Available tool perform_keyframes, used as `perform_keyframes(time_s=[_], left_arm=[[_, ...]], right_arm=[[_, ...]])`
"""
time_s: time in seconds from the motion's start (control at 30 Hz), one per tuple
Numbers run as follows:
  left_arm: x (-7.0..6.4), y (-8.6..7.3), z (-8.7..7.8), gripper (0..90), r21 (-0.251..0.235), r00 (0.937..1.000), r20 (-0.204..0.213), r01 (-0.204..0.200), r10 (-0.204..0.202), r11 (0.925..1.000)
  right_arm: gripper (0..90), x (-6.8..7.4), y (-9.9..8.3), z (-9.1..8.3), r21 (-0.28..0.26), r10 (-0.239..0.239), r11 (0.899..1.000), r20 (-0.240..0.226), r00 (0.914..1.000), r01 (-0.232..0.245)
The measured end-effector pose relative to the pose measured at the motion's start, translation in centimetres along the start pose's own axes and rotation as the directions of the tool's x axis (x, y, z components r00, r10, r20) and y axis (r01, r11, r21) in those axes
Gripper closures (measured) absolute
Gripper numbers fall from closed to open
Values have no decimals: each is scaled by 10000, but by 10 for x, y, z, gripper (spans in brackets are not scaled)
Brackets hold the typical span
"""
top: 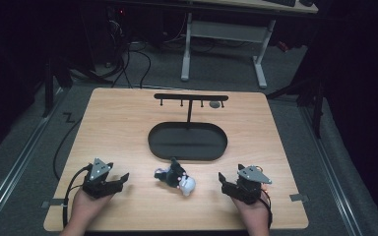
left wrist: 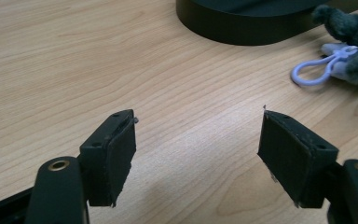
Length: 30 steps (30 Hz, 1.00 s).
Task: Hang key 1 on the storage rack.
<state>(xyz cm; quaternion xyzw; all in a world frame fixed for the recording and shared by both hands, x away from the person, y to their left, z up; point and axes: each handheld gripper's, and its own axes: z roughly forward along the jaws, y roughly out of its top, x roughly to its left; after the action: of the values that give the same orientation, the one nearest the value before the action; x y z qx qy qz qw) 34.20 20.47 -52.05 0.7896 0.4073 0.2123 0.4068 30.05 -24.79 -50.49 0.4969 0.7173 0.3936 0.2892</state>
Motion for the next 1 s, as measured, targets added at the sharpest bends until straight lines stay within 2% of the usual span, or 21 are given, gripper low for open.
perform_keyframes(time_s=[0.1, 0.4, 1.0], left_arm=[[-2, 1, 0, 276, -153, 10000, 79, -33, 34, 9999], [-4, 1, 4, 278, -35, 9996, 150, -259, 260, 9997], [-5, -1, 2, 271, 8, 9990, 149, -425, 425, 9991]], right_arm=[[202, -2, -3, 1, 105, 113, 9999, -118, 9999, -112], [190, -5, -6, -1, 231, 338, 9992, -343, 9988, -331], [190, -4, -5, 2, 268, 191, 9995, -432, 9989, -180]])
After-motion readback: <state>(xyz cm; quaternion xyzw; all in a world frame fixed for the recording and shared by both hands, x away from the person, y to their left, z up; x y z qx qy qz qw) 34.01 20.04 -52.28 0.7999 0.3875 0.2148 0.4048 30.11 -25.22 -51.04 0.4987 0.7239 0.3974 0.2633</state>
